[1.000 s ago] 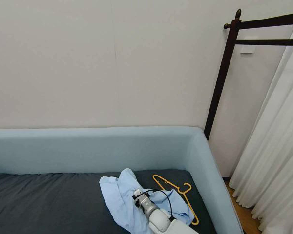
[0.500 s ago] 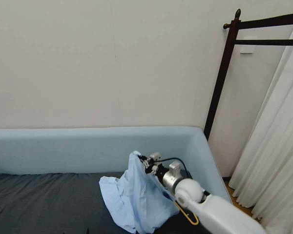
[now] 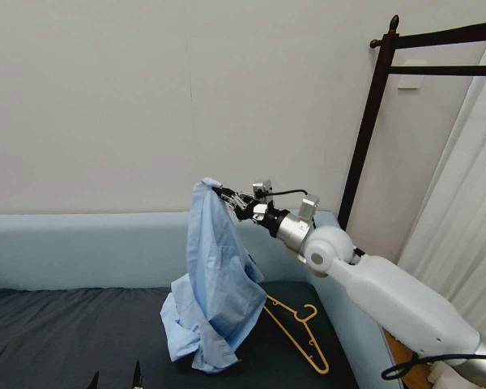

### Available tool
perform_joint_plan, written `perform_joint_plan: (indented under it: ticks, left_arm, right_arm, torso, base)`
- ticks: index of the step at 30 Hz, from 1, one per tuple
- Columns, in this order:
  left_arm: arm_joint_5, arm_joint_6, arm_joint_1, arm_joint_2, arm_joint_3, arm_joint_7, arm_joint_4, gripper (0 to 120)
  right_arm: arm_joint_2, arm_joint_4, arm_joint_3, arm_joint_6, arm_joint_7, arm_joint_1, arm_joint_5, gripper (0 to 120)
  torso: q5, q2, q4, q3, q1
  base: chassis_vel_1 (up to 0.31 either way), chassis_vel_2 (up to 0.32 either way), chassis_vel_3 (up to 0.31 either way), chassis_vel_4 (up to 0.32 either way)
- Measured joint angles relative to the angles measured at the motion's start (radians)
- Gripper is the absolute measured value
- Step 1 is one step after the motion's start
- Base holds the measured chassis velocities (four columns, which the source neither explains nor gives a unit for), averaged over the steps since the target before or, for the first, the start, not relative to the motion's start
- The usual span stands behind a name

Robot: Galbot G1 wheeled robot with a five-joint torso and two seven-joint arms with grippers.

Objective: Pick up the clothes from the sofa and hang them on the clothes hanger.

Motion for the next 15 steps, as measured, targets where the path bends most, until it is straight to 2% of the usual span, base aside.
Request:
perform_joint_plan:
  ticks: [4,8,12,13,14,15]
  left_arm:
    - [-0.004,0.005,-0.002,0.001,-0.012,-0.020,-0.010,96]
    - [-0.012,0.012,-0.007,0.008,-0.019,-0.030,-0.010,96]
    - [-0.018,0.015,-0.004,0.016,-0.020,-0.028,-0.008,96]
    - [-0.018,0.015,-0.004,0.018,-0.018,-0.027,-0.002,96]
    - [-0.018,0.015,-0.004,0.018,-0.018,-0.027,-0.002,96]
    - [-0.018,0.016,-0.005,0.019,-0.016,-0.025,0.002,96]
  right_arm:
    - [0.032,-0.021,-0.040,0.008,-0.005,0.096,0.018,0]
    - [0.028,-0.010,-0.049,0.018,-0.011,0.093,0.002,0]
    - [-0.074,0.064,-0.040,0.039,-0.042,-0.066,-0.043,0]
    - [-0.121,0.099,-0.031,0.046,-0.052,-0.131,-0.059,0]
    - [-0.121,0.099,-0.031,0.046,-0.052,-0.131,-0.059,0]
    - [-0.166,0.130,-0.018,0.053,-0.071,-0.193,-0.078,0]
  torso:
    - [-0.0004,0.000,0.0002,0.000,0.000]
    - [-0.0005,0.000,0.0005,0.000,0.000]
    - [0.0004,0.000,-0.0003,0.000,0.000]
    - [0.0007,0.000,-0.0003,0.000,0.000]
    - [0.0007,0.000,-0.0003,0.000,0.000]
    - [0.0003,0.000,0.0000,0.000,0.000]
  base:
    - [0.000,0.000,0.000,0.000]
    - [0.000,0.000,0.000,0.000]
    - [0.000,0.000,0.000,0.000]
    - [0.000,0.000,0.000,0.000]
    - [0.000,0.000,0.000,0.000]
    - [0.000,0.000,0.000,0.000]
